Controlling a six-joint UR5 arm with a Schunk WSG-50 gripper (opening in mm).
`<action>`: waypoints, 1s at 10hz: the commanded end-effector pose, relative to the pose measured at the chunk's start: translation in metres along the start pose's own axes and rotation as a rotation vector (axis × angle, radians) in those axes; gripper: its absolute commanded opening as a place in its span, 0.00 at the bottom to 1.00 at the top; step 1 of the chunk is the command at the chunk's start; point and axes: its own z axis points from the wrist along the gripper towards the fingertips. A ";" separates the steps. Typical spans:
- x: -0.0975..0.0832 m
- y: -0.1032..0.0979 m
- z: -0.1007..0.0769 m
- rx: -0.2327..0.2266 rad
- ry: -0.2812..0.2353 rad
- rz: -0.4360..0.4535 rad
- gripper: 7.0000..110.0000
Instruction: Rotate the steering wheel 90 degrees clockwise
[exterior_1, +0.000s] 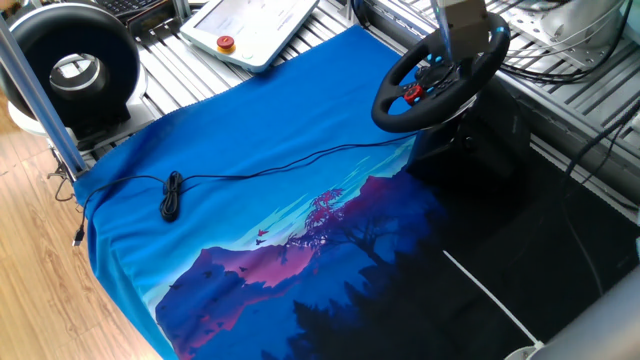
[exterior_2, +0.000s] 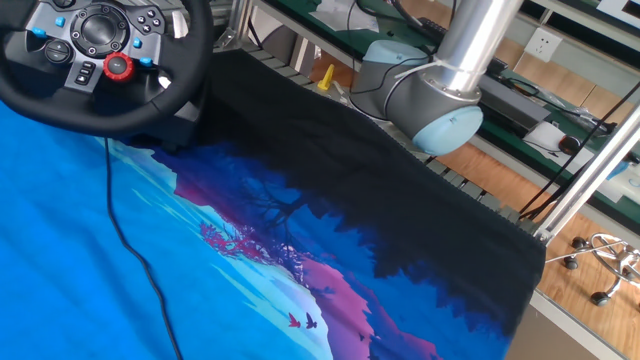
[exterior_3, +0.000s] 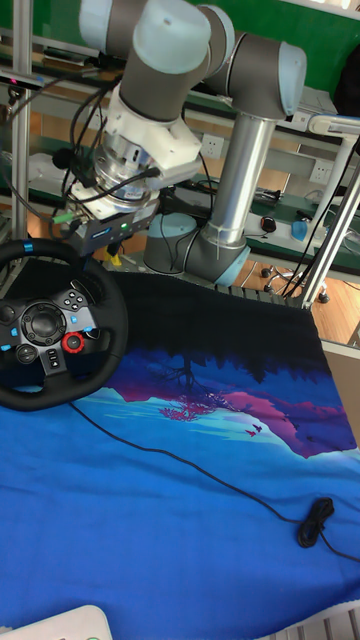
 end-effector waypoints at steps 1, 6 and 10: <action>-0.009 0.009 0.001 -0.033 -0.048 -0.056 0.57; -0.042 0.015 -0.003 -0.074 -0.173 0.134 0.36; -0.059 0.052 -0.012 -0.233 -0.231 0.174 0.36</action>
